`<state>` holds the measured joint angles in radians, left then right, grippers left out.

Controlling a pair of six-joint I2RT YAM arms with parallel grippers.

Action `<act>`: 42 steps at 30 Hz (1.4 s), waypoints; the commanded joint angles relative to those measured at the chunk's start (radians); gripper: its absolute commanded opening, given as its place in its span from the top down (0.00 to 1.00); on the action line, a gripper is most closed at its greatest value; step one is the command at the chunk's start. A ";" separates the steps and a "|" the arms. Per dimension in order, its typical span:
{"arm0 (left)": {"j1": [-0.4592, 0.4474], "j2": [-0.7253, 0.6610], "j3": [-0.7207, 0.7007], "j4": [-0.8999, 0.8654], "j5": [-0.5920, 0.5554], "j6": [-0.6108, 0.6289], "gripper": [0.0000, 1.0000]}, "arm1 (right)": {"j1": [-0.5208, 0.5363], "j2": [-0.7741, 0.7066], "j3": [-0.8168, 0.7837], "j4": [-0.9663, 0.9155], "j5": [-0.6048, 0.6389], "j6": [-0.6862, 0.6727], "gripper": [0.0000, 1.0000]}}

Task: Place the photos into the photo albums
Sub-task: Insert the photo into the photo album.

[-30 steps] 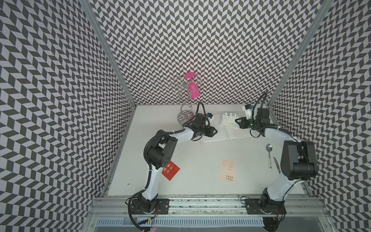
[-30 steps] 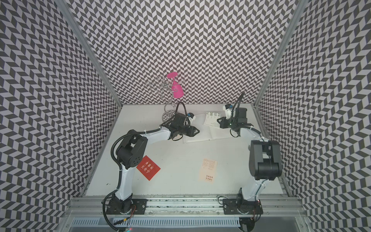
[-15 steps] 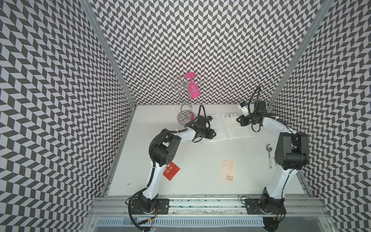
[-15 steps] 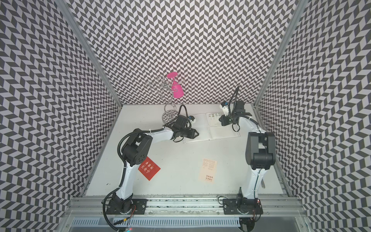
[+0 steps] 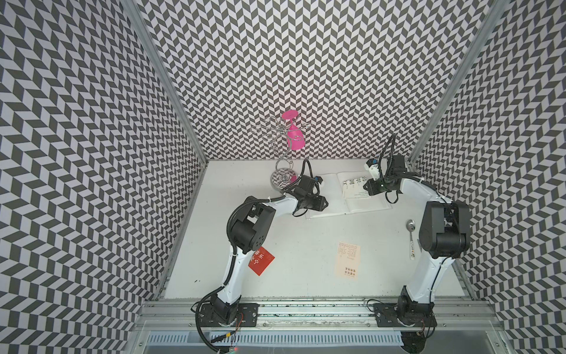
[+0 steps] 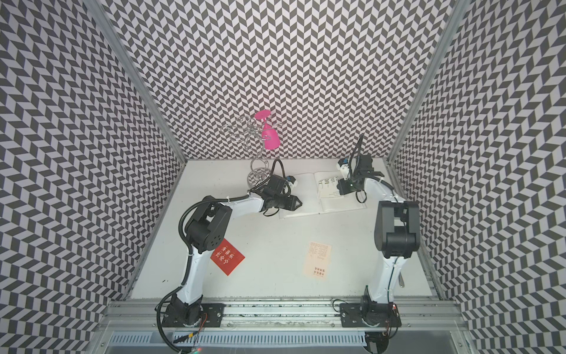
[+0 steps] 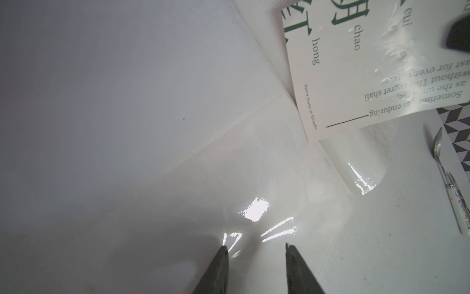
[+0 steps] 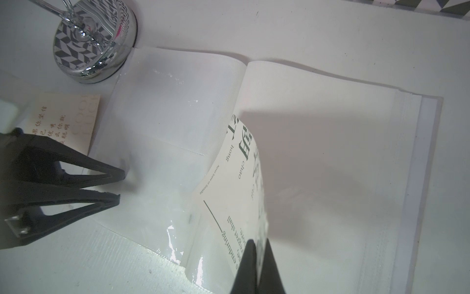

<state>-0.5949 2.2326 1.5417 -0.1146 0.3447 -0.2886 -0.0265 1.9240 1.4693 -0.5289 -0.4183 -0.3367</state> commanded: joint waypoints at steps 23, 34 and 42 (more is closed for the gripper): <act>0.015 0.020 -0.057 -0.158 -0.083 -0.011 0.61 | 0.100 -0.046 0.023 -0.028 0.217 -0.015 1.00; 0.016 0.018 -0.054 -0.161 -0.080 -0.008 0.61 | 0.098 -0.057 0.023 -0.057 0.187 -0.046 1.00; 0.017 0.015 -0.049 -0.163 -0.076 -0.008 0.61 | 0.097 -0.053 0.005 -0.079 0.174 -0.064 1.00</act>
<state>-0.5949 2.2230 1.5318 -0.1154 0.3290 -0.2886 0.0700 1.8824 1.4712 -0.5957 -0.2325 -0.3702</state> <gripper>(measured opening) 0.394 0.048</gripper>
